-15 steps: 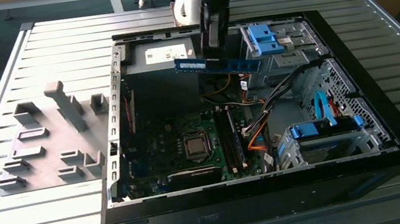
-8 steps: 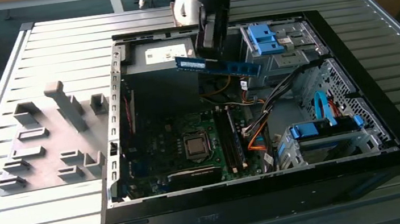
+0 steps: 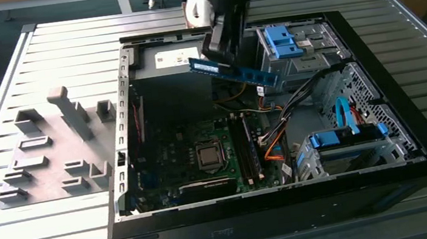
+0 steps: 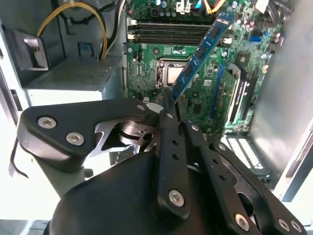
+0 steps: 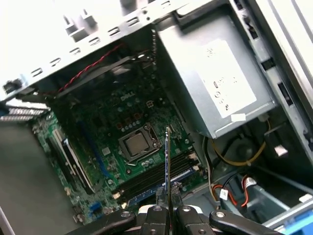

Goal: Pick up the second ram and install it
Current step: 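Insert the second ram into the second slot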

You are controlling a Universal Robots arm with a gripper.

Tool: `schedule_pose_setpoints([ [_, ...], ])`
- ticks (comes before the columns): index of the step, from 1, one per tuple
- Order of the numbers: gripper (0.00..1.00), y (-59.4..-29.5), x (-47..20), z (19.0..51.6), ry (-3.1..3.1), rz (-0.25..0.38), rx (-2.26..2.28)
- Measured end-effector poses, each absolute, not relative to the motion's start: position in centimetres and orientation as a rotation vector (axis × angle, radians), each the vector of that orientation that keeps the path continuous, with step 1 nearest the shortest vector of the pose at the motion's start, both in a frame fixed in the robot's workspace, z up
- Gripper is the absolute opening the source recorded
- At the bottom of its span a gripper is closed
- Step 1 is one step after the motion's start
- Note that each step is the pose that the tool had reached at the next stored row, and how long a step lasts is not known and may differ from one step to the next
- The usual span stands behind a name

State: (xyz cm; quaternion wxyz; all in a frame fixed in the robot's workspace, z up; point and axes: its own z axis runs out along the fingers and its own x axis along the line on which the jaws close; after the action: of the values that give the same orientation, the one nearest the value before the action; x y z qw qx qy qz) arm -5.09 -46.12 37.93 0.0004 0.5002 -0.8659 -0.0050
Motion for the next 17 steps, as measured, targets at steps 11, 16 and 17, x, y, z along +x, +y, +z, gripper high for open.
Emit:
schedule_pose_setpoints([
  [11, 0.14, -46.12, -5.09, 37.69, -2.863, -0.014, 1.291],
  [16, 0.14, -46.12, -5.09, 37.57, -2.919, -0.013, 1.159],
  [17, 0.14, -46.12, -5.09, 37.55, -2.93, -0.012, 1.133],
])
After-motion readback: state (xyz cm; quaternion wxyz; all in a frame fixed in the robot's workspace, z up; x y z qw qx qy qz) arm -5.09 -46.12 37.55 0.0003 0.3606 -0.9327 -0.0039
